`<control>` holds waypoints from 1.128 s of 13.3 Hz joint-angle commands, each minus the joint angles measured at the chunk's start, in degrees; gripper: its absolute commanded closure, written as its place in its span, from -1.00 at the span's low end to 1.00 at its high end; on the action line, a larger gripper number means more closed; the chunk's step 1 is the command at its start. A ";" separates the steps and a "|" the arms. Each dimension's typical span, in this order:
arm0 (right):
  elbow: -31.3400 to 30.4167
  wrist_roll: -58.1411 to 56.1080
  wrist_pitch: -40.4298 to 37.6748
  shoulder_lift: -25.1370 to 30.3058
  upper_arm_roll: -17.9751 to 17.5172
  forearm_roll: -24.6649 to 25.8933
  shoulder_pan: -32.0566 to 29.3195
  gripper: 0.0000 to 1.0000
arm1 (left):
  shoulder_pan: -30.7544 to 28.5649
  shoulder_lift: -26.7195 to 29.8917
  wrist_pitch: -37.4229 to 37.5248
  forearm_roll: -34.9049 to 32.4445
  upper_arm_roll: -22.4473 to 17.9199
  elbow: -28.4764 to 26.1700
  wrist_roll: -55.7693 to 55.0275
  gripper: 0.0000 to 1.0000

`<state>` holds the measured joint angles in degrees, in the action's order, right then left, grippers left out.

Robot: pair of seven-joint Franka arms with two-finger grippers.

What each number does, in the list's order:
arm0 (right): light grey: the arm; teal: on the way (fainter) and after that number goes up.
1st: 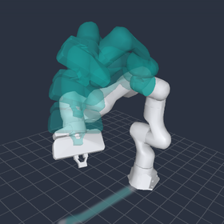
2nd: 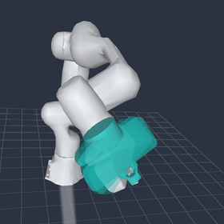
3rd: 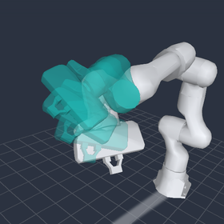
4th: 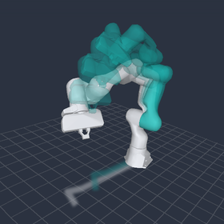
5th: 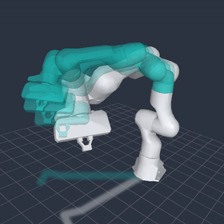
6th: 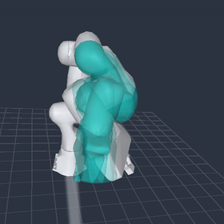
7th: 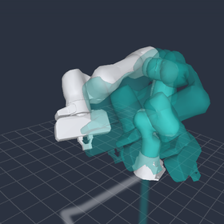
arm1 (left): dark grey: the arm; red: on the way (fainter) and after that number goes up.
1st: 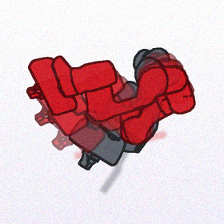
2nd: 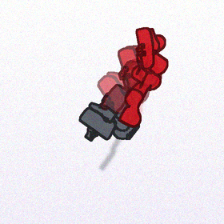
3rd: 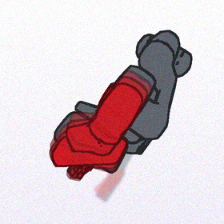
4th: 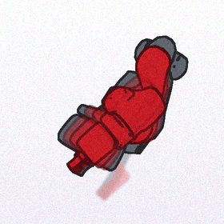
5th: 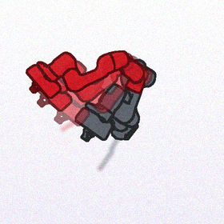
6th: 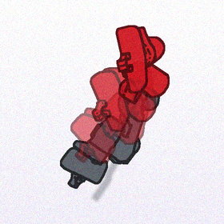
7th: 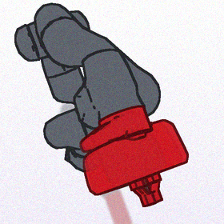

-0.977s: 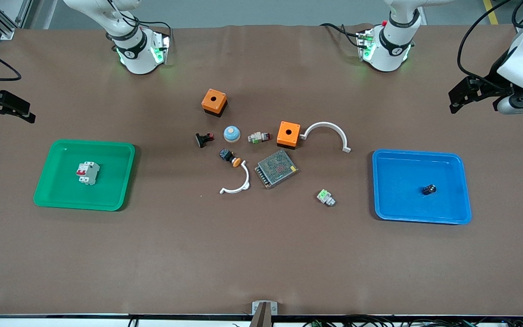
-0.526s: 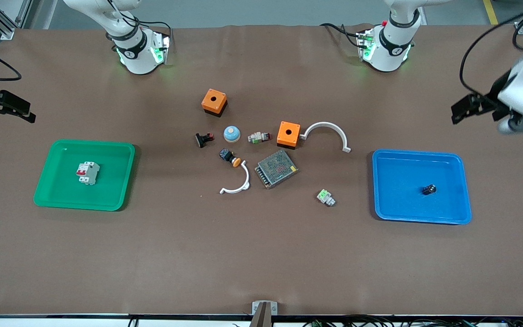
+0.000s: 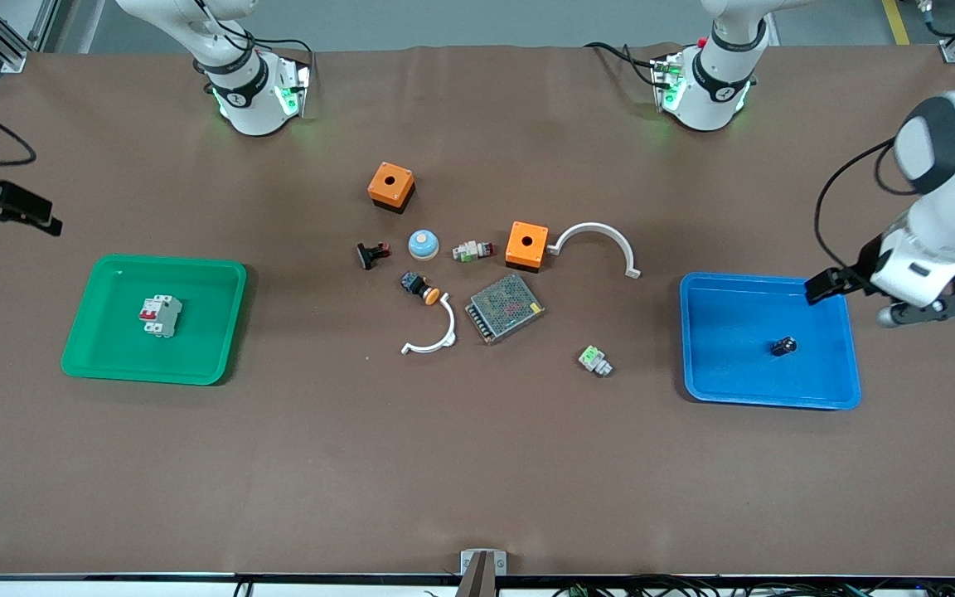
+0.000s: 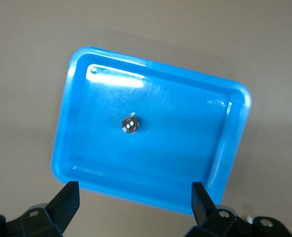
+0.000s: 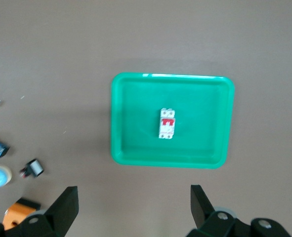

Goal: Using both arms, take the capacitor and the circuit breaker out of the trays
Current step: 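Grasp the breaker with the right gripper while the left gripper grasps the capacitor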

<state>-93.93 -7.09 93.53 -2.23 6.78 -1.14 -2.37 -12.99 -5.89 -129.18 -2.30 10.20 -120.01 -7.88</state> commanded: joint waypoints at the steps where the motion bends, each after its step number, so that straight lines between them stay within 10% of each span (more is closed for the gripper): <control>1: 3.14 -0.03 5.85 -9.34 -0.36 -0.80 -3.26 -1.00 | -2.03 -4.99 -7.64 -0.25 0.17 -2.07 0.68 -1.00; 5: -2.80 -0.38 11.73 -12.00 -0.45 -0.80 -5.10 -1.00 | -3.01 -11.77 -15.31 -0.25 0.09 -1.98 0.94 -0.74; 15: -32.18 -2.14 54.36 -16.65 -0.71 -3.08 -4.93 -1.00 | -4.50 -20.12 -20.15 -6.05 0.09 0.31 -0.11 -0.46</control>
<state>-123.01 -7.67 143.12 -18.15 6.63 -3.36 -6.80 -17.22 -24.43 -148.72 -7.31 10.12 -120.98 -7.80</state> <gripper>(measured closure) 0.000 0.207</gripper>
